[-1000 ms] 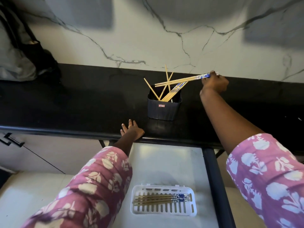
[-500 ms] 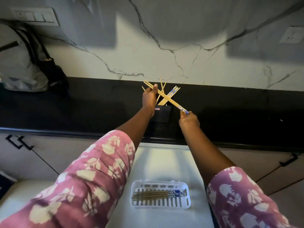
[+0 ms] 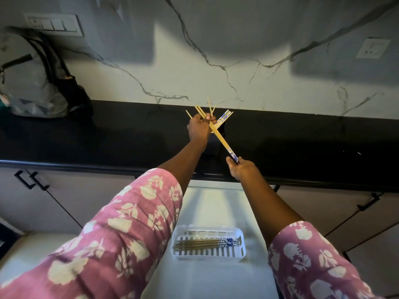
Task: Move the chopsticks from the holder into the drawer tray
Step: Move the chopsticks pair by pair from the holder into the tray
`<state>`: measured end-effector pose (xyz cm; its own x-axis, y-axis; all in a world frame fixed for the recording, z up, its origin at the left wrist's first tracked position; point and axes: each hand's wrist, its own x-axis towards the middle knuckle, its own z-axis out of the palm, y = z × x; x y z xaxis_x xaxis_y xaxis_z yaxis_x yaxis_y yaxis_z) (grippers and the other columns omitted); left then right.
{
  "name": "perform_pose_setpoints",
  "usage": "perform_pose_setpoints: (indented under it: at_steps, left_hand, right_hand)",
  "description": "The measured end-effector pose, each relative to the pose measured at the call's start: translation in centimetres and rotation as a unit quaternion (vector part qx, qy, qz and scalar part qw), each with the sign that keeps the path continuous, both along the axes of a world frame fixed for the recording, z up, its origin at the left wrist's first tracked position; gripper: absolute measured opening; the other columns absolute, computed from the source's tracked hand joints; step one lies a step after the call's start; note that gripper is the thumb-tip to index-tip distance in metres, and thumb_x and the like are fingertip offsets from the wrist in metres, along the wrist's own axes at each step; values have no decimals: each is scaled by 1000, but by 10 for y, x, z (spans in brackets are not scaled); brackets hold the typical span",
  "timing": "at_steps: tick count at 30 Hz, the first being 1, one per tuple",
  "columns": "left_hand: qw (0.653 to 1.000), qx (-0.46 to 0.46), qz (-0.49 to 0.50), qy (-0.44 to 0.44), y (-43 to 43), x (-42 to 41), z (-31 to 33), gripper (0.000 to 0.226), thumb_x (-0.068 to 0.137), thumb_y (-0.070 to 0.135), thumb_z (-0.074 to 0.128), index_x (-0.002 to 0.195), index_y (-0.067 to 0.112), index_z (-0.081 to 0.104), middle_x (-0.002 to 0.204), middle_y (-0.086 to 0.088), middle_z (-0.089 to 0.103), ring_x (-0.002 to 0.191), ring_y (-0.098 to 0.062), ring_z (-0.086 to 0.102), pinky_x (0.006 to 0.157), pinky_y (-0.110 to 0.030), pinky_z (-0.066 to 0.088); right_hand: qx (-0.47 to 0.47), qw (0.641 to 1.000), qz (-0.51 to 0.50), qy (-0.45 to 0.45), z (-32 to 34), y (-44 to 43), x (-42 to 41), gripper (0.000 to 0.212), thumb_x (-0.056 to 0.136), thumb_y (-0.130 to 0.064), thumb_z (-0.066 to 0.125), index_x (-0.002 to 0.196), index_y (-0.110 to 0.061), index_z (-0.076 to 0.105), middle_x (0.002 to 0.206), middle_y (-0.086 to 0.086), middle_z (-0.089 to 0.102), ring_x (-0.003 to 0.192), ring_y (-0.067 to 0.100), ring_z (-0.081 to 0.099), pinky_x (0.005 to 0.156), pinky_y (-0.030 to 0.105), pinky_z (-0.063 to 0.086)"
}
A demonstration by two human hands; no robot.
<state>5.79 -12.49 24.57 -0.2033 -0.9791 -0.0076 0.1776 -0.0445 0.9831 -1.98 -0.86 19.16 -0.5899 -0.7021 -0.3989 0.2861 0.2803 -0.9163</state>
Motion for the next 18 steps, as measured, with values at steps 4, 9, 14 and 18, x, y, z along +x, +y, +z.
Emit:
perform_pose_setpoints:
  at_steps: [4,9,14,18]
  left_hand:
    - [999,-33,0,-35,2,7,-5,19,96,2,47,84,10,60,85,-4,64,89,-17,65,96,-38,53]
    - [996,-36,-21,-75,8,14,-20,18,96,4,48,105,-3,62,98,-16,66,93,-21,68,97,-37,53]
    - [998,30,-23,-49,13,20,-49,18,97,5,47,87,9,61,96,-12,64,74,-8,64,85,-29,56]
    - [993,110,-12,-38,13,31,-75,11,96,6,48,97,7,59,92,-12,64,71,-11,64,71,-23,55]
  right_hand:
    - [93,987,-133,4,1,-12,-4,48,94,-26,56,132,2,46,134,14,53,125,31,52,97,36,46]
    - [3,942,64,330,-1,-14,16,50,89,-19,64,134,-2,51,131,18,60,125,30,53,104,31,40]
    - [53,849,177,495,-27,-19,25,34,93,-21,59,124,-8,59,98,22,69,92,34,66,82,36,52]
    - [92,813,207,537,-50,-17,33,28,99,-14,46,123,-6,59,99,24,66,93,38,64,81,38,52]
